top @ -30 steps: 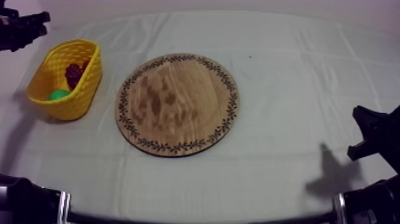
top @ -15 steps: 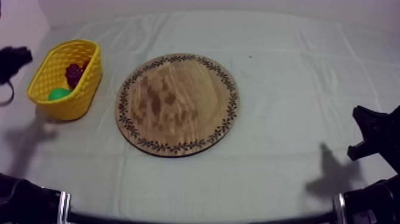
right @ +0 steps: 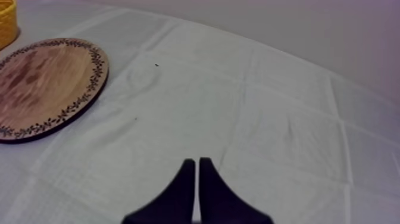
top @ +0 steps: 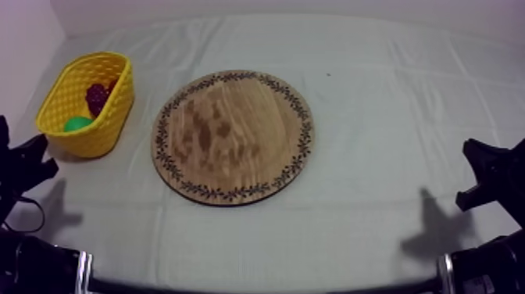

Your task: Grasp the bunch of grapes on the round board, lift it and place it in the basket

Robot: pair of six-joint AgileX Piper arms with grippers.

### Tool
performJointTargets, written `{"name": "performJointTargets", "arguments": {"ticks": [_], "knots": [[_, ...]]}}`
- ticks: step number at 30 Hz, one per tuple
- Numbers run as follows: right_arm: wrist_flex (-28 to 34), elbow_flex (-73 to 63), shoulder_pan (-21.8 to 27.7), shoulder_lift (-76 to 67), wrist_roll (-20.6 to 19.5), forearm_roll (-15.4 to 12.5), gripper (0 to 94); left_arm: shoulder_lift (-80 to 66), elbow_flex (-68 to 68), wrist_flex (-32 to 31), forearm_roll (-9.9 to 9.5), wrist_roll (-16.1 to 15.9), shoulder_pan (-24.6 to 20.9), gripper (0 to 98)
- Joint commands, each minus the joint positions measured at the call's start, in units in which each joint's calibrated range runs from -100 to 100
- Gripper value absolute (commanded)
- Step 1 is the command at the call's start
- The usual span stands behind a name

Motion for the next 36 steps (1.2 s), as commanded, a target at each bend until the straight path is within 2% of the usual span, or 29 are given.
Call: {"name": "performJointTargets", "arguments": {"ticks": [1, 5, 11, 36], "knots": [[-0.03, -0.03, 0.02, -0.01, -0.16, 0.01, 0.4, -3.66, 0.79, 0.10, 1.67, -2.18, -0.27, 0.0], [-0.03, -0.03, 0.02, -0.01, -0.16, 0.01, 0.4, -6.41, 1.49, 0.61, 3.26, -3.45, -0.81, 0.0], [-0.03, -0.03, 0.02, -0.01, -0.16, 0.01, 0.4, -7.69, 2.47, -0.37, 3.99, -3.91, -1.68, 0.0], [-0.03, -0.03, 0.02, -0.01, -0.21, 0.01, 0.4, -7.86, 2.89, -3.25, 4.52, -6.35, -2.21, 0.0]]}}
